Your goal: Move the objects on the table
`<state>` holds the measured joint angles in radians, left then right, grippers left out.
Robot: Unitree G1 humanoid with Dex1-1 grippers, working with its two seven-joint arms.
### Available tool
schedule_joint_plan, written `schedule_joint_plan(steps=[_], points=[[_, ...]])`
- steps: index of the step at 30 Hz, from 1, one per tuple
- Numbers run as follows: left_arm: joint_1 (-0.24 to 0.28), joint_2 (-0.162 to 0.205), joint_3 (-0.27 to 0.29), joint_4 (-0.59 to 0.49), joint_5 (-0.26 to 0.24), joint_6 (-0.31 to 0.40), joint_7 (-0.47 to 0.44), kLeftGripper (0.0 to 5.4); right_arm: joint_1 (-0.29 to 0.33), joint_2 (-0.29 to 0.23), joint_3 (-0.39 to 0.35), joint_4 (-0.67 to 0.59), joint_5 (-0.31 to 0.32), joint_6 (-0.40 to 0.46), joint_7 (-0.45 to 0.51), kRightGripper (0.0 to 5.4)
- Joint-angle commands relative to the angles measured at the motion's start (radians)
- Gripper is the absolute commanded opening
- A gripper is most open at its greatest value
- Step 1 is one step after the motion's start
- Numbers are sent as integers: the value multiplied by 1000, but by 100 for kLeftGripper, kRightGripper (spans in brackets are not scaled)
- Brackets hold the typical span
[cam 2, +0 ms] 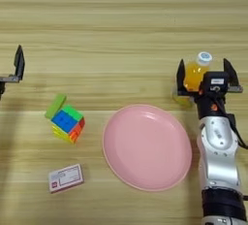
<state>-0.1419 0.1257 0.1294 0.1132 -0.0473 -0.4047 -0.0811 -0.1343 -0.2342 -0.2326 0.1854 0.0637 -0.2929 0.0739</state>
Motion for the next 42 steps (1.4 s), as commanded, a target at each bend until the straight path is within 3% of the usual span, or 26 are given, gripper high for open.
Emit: schedule_joint_plan(steps=[1, 12, 27, 30, 42], points=[[8, 4, -12, -12, 7, -8, -8, 539, -25, -2, 5, 44, 12, 42, 8, 540], [13, 8, -23, -24, 13, -15, -8, 539, -94, 3, -5, 142, 65, 105, 26, 540], [15, 12, -27, -20, 19, -21, -8, 540, -124, -4, -20, 165, 84, 108, 22, 371], [16, 13, -27, -19, 17, -22, -9, 540, -124, -2, -20, 163, 84, 102, 20, 361], [14, 21, -25, -5, 19, -25, -11, 540, -101, 7, 15, 2, 30, 73, -6, 361]])
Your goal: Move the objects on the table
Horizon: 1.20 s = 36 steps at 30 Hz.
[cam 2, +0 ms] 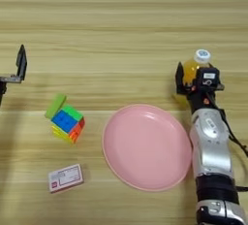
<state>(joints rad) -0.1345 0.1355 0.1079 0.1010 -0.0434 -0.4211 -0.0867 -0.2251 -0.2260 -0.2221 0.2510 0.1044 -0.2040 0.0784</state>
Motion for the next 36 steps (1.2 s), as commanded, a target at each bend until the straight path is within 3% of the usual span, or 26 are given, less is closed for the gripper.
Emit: schedule_joint_plan(steps=[1, 7, 16, 25, 36], points=[[6, 12, -3, 9, 16, -10, -5, 540, -9, 0, 8, -77, -15, -18, -12, 361], [4, 16, -3, 13, 18, -14, -8, 540, -33, 15, 31, -124, -23, 4, -16, 361], [1, 13, -5, 15, 24, -18, -6, 540, -116, 62, 71, -75, -10, 34, -6, 361], [-2, 7, -6, 15, 29, -17, -1, 540, -123, 104, 116, -23, -14, 21, 15, 361], [8, 5, -12, 12, 32, -12, 3, 540, -108, 117, 129, 33, -24, 7, 23, 361]])
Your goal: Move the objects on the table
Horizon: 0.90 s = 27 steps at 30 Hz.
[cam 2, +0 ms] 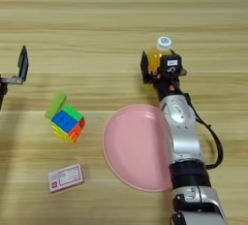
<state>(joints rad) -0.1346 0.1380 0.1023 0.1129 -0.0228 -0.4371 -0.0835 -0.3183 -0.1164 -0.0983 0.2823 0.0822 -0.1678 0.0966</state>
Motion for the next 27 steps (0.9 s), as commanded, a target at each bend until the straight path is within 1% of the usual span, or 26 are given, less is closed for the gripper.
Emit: schedule_joint_plan(steps=[1, 7, 11, 19, 27], points=[[9, 2, -7, 1, 12, 3, 0, 540, -13, 10, 5, 5, 1, -26, 6, 361], [14, -1, -13, -2, 14, 6, 4, 540, -7, 14, 2, 25, 9, -2, 10, 361], [23, -10, -21, 0, 0, 35, -2, 540, -5, 15, 5, 34, 3, -7, 9, 361], [29, -12, -42, 42, 30, 53, 8, 540, 4, 16, 9, 28, 3, -3, 9, 361], [33, -12, -47, 54, 37, 54, 14, 540, 11, 15, 10, 21, 6, 7, 13, 361]])
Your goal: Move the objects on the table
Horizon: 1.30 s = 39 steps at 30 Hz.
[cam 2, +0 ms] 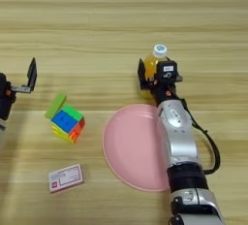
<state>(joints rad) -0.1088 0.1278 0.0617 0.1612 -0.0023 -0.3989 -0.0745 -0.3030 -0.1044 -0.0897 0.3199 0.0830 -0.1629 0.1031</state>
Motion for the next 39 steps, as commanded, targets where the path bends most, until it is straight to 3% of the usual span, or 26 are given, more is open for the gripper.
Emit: schedule_joint_plan(steps=[1, 3, 19, 39], points=[[7, -2, -7, 5, 16, 16, 6, 540, -4, 2, 2, -17, 4, 2, 7, 361], [8, -2, -8, 3, 16, 16, 7, 540, -4, 2, 0, -18, 3, 2, 6, 361], [9, 2, -10, -1, 20, 10, 16, 540, -2, 1, -13, -34, 10, -2, 11, 535], [3, 3, -4, 9, 20, 3, 15, 540, -1, 6, -13, -45, 13, -32, 16, 535]])
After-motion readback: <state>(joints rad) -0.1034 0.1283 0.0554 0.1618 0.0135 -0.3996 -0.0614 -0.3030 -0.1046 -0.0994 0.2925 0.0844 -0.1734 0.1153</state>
